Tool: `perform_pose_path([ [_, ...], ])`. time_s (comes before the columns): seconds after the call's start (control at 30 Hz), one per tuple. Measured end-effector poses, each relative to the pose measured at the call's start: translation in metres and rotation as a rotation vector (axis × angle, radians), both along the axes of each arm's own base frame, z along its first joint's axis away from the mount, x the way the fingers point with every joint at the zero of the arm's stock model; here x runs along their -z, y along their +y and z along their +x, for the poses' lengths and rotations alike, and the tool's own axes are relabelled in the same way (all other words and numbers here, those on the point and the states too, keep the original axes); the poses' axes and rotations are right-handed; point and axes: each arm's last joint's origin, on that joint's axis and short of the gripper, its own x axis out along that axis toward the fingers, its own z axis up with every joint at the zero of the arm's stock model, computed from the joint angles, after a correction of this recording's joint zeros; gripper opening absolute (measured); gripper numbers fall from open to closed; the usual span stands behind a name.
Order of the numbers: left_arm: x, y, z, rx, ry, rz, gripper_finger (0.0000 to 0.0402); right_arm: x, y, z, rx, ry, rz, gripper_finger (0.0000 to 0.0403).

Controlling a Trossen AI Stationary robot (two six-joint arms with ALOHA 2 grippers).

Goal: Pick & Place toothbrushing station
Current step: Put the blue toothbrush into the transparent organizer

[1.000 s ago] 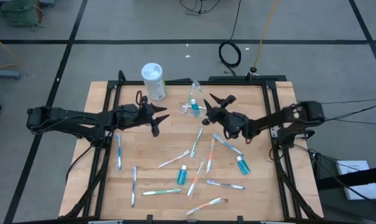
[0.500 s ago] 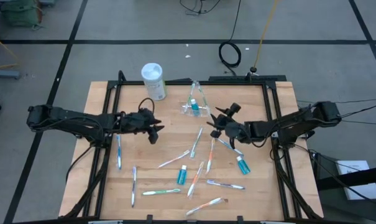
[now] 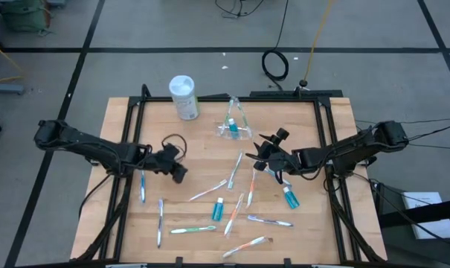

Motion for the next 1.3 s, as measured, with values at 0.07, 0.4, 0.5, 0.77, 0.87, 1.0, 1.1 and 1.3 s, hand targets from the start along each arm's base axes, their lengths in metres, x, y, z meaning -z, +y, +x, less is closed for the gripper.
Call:
perform_pose_path([
  [0.07, 0.003, -0.009, 0.001, 0.061, 0.015, -0.027, 0.0156, 0.000, 0.000, 0.000, 0.000, 0.000, 0.000, 0.0171],
  [0.4, 0.041, -0.045, -0.001, 0.010, 0.340, -0.358, 0.0156, 0.000, 0.001, 0.000, -0.006, -0.033, 0.048, 0.0171],
  [0.5, 0.052, -0.055, -0.002, -0.007, 0.475, -0.504, 0.0156, 0.001, 0.002, 0.001, -0.057, -0.023, 0.078, 0.0171],
  [0.77, 0.063, -0.064, -0.016, -0.035, 0.801, -0.731, 0.0156, 0.001, 0.003, 0.002, -0.092, -0.021, 0.101, 0.0171],
  [0.87, 0.060, -0.062, -0.015, 0.018, 0.745, -0.676, 0.0156, 0.001, 0.003, 0.002, -0.092, -0.021, 0.101, 0.0171],
  [1.0, 0.050, -0.060, -0.015, 0.032, 0.721, -0.594, 0.0156, 0.001, 0.003, 0.002, -0.092, -0.025, 0.102, 0.0171],
  [1.1, 0.029, -0.060, -0.016, -0.007, 0.773, -0.531, 0.0156, 0.001, 0.003, 0.002, -0.092, -0.026, 0.102, 0.0171],
  [1.3, 0.003, -0.051, -0.031, -0.182, 0.911, -0.272, 0.0156, 0.001, 0.003, 0.003, -0.092, -0.029, 0.102, 0.0171],
])
